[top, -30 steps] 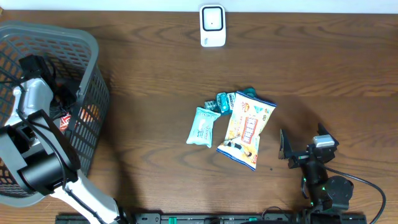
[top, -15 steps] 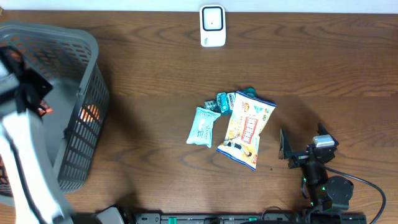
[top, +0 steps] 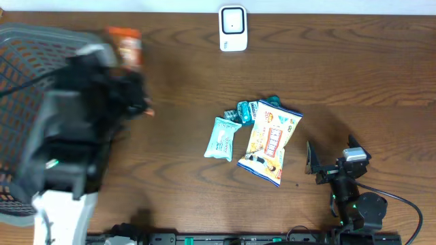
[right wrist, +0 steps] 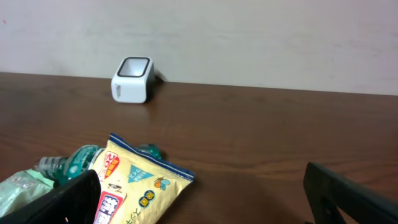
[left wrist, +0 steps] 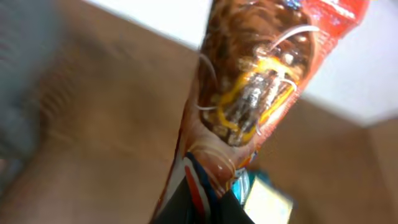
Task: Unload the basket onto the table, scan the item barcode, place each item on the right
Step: 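Grasp the red Top chocolate bar in the basket and carry it out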
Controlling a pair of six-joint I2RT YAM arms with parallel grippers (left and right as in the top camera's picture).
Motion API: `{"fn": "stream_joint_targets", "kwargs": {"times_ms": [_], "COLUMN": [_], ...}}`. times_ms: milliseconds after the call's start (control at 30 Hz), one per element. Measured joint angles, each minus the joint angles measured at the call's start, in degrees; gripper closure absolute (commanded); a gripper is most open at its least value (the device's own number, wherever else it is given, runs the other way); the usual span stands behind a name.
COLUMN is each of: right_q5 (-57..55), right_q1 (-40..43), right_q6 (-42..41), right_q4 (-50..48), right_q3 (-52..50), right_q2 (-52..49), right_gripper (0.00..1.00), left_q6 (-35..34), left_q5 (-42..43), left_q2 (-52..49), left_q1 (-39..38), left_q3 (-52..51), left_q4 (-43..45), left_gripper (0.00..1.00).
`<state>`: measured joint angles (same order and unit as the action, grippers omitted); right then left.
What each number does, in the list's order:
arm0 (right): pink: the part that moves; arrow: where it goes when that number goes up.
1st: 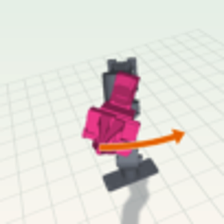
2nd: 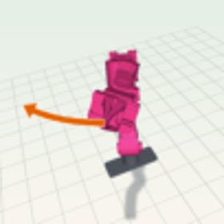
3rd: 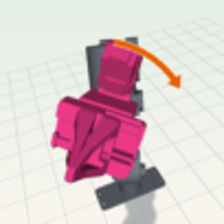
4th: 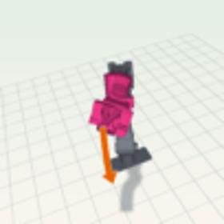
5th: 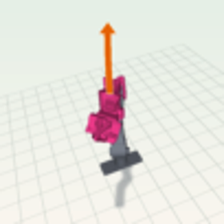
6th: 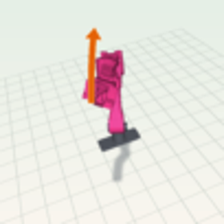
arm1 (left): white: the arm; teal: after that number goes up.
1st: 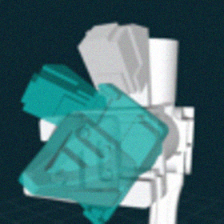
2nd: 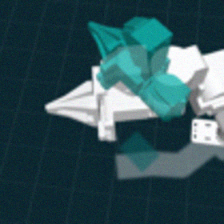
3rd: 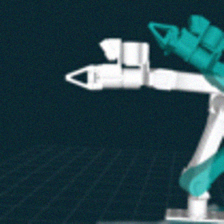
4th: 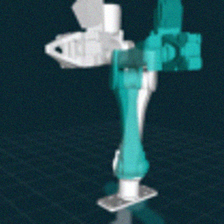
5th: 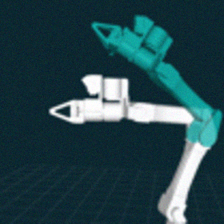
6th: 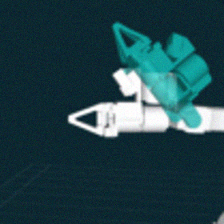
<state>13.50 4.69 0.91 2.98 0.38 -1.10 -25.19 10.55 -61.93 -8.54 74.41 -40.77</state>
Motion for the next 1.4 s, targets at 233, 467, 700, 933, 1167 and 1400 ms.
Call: {"fn": "stream_joint_targets", "kwargs": {"times_ms": [233,467,700,933,1167,1400], "right_q5": [0.02,0.0,0.0,0.0,0.0,0.0], "right_q1": [0.0,0.0,0.0,0.0,0.0,0.0], "right_q6": [0.0,0.0,0.0,0.0,0.0,0.0], "right_q4": [0.0,0.0,0.0,0.0,0.0,0.0], "right_q3": [0.0,0.0,0.0,0.0,0.0,0.0], "right_q2": [0.0,0.0,0.0,0.0,0.0,0.0], "right_gripper": [0.01,0.01,0.01,0.01,0.01,0.01], "left_q6": [-1.01,-8.87,-15.13,-18.47,-17.88,-6.19], "left_q5": [-9.62,-12.9,-13.53,-13.49,-13.68,-19.91], "left_q2": [-14.25,-32.83,-44.98,-46.66,-35.6,-13.81], "left_q1": [-16.48,-19.56,-21.49,-23.47,-23.67,-22.4], "left_q3": [-5.97,-6.69,-6.69,-6.69,-6.73,-5.75], "left_q4": [2.51,5.14,5.25,3.69,1.81,2.95], "left_gripper": [0.93,0.93,0.93,0.32,0.08,0.02]}}
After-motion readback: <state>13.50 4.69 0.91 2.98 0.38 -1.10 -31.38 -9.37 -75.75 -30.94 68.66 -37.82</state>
